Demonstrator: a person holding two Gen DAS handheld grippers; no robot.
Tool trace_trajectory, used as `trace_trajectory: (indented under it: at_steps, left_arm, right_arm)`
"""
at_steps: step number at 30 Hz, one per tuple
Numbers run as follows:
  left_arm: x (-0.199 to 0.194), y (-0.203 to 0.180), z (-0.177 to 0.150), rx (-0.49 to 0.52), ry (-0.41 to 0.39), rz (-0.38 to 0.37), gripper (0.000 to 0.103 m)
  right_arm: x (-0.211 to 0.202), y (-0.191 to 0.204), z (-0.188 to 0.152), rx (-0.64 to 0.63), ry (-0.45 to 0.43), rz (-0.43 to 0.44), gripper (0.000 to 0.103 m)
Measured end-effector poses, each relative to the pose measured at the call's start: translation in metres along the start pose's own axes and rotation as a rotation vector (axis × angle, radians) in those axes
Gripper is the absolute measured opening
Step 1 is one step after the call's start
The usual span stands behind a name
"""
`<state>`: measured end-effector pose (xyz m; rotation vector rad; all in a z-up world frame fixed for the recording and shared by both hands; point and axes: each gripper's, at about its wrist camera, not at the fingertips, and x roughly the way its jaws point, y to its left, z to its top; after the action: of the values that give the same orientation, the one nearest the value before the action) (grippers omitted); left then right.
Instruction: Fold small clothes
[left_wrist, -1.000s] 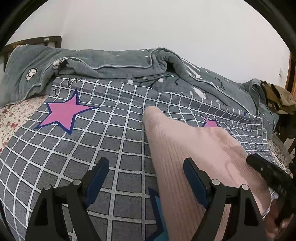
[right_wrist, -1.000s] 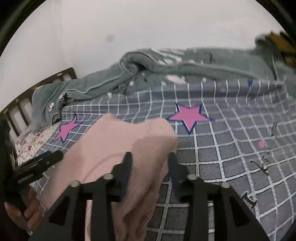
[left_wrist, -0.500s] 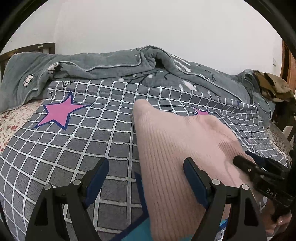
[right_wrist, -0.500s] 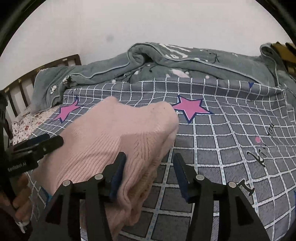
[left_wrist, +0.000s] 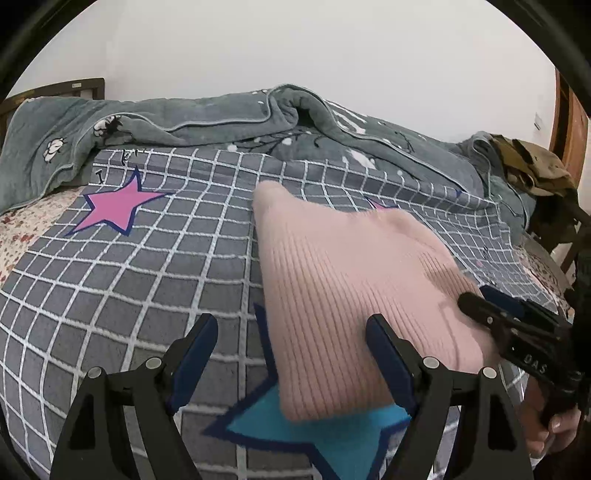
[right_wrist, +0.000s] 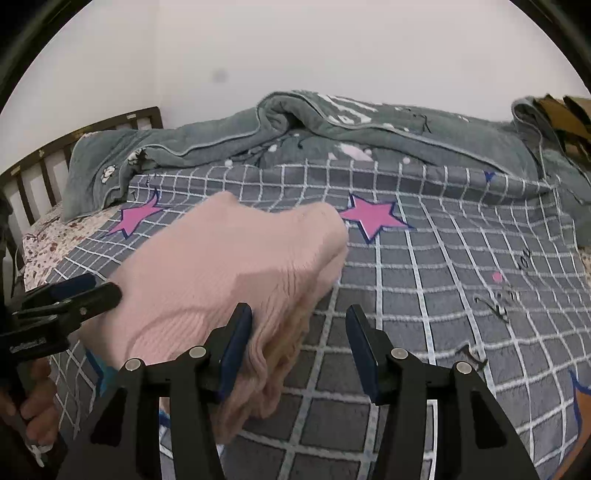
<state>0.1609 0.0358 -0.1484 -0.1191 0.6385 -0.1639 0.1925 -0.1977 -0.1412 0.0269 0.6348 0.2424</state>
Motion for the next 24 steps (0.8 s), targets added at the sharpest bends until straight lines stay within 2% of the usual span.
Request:
trace_trajectory:
  at_steps: [9,14,18,24]
  left_arm:
    - [-0.011,-0.01,-0.009,0.032,0.015,0.006,0.082]
    - [-0.032,-0.017,-0.009,0.023,0.023,0.0,0.082]
    - [-0.054,-0.025,-0.004,0.017,0.023,0.014,0.082]
    - [-0.097,-0.042,0.005,0.02,-0.01,0.064,0.094]
  right_arm:
    - [-0.023,0.001,-0.01,0.032,-0.005,0.007,0.052]
    - [-0.043,0.001,-0.013,0.075,0.023,0.014,0.052]
    - [-0.066,0.008,-0.01,0.07,0.054,-0.015,0.057]
    - [-0.112,0.01,-0.001,0.08,0.032,-0.038,0.068]
